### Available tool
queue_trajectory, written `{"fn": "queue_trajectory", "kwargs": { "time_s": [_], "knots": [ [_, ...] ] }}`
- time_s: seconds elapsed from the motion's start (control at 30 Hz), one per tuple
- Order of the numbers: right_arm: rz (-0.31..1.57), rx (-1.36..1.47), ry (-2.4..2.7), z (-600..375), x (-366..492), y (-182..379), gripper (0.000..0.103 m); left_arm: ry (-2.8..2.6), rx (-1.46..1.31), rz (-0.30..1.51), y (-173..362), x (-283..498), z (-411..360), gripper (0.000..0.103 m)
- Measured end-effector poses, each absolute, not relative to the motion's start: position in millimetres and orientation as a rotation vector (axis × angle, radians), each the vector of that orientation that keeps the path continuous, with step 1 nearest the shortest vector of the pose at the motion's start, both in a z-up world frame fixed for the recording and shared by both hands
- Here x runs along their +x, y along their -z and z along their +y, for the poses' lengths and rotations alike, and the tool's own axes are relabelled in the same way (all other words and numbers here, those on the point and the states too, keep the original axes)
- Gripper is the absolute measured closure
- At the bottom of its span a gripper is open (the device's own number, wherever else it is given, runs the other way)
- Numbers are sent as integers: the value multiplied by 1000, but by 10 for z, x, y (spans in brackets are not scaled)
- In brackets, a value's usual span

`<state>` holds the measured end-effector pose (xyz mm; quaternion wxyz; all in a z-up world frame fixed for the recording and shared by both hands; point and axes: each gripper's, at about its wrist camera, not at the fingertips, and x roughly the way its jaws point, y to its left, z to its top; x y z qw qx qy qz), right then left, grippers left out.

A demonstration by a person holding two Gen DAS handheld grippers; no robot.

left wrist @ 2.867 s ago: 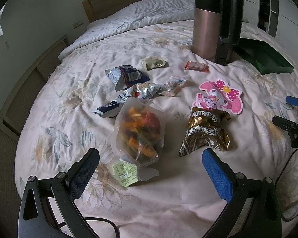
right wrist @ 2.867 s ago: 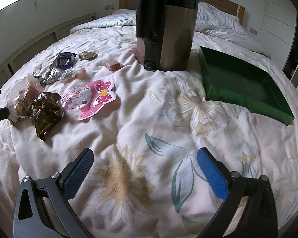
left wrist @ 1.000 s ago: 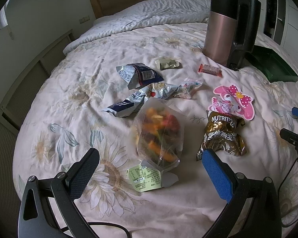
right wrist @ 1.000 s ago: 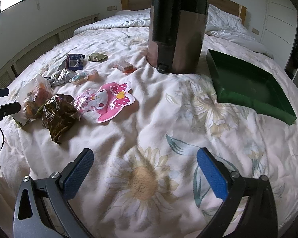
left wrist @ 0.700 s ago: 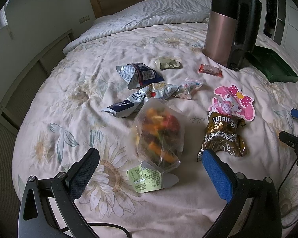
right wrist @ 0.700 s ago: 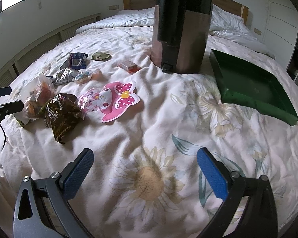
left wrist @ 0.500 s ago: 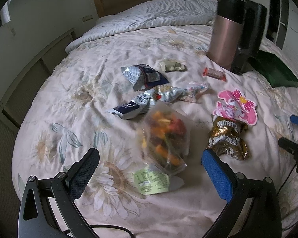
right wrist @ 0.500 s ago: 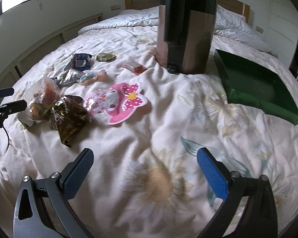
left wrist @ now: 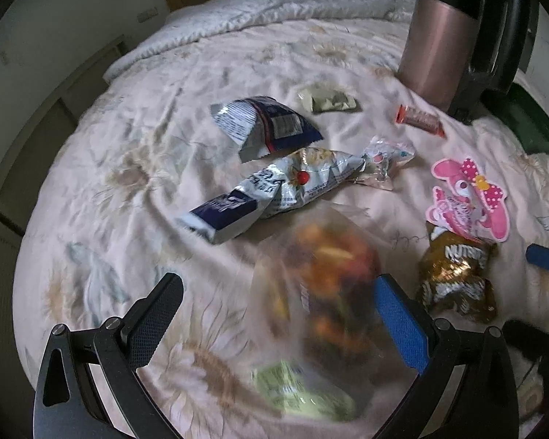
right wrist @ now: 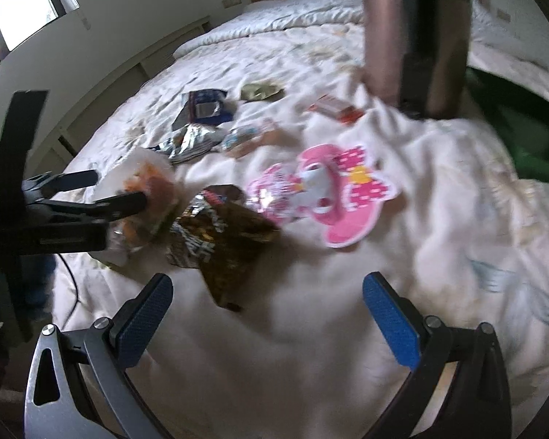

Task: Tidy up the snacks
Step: 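Grasp the clear fruit bag with the left tool while the right tool grasps the gold chip bag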

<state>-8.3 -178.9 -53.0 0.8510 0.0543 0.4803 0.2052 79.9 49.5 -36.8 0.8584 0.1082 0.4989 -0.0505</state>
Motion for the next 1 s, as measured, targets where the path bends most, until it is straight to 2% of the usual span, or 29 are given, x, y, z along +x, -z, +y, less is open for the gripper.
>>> {"fn": "queue_trajectory", "kwargs": {
  "time_s": [0.3,0.33,0.37,0.47,0.53,0.7,1.0],
  "knots": [
    [1068,228,-480,-1652,129,700,0,205,277,1202,736,1016,345,1],
    [1074,232,-484,-1646,149,721,11,202,283,1203,745,1012,339,1],
    [1081,237,-490,-1641,171,740,13,202,286,1202,753,1005,333,1],
    [1087,255,-505,-1629,219,776,14,230,280,1200,785,986,295,12],
    [1088,268,-516,-1620,241,788,19,240,278,1201,791,974,282,18],
    [1092,324,-535,-1609,328,834,20,293,276,1198,824,896,172,44],
    [1133,627,-542,-1735,471,943,19,308,263,1196,807,864,182,45]
  ]
}}
